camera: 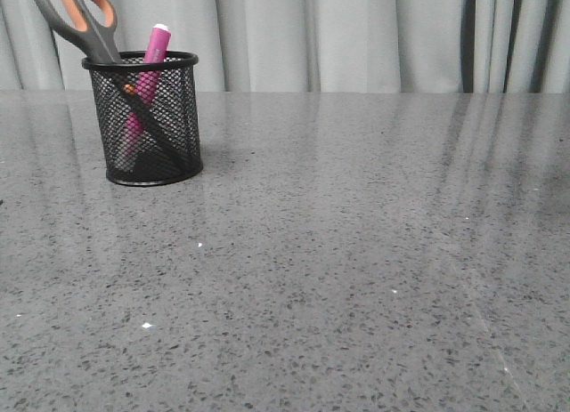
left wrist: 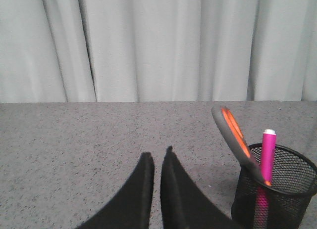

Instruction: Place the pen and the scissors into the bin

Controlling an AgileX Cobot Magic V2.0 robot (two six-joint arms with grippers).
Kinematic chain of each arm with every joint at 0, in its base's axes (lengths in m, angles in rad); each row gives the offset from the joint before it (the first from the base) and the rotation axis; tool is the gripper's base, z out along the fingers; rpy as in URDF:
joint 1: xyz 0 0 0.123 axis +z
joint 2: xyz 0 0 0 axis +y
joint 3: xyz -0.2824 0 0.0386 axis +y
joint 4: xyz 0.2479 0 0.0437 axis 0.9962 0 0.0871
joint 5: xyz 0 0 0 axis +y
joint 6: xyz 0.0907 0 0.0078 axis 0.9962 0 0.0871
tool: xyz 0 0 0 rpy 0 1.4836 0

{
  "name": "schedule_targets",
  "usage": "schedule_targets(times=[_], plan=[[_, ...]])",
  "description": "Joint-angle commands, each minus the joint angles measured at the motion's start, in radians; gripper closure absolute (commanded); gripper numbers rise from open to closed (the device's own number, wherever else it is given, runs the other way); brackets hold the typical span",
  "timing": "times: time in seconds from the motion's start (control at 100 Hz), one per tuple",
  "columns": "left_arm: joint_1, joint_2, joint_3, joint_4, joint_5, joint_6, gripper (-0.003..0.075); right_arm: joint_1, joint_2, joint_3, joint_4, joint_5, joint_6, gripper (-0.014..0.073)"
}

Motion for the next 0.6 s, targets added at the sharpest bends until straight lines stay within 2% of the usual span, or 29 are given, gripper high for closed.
schedule_targets(times=[0.0, 0.09, 0.28, 0.42, 0.59], plan=[[-0.008, -0.062, 0.026, -0.017, -0.079, -0.009, 0.0742, -0.046, -0.106, 0.098, 0.001, -0.175, -0.001, 0.0669], [-0.008, -0.141, 0.098, -0.017, -0.112, -0.009, 0.0742, -0.090, -0.200, 0.219, 0.001, -0.237, -0.001, 0.0669], [-0.008, -0.348, 0.204, -0.035, -0.111, -0.009, 0.0742, -0.134, -0.389, 0.441, 0.020, -0.243, -0.001, 0.0669], [-0.008, -0.453, 0.251, -0.035, -0.116, -0.009, 0.0741, -0.134, -0.497, 0.533, 0.058, -0.209, -0.001, 0.0669], [-0.008, -0.490, 0.262, -0.035, -0.114, -0.009, 0.0741, -0.134, -0.567, 0.580, 0.058, -0.156, -0.001, 0.0669]])
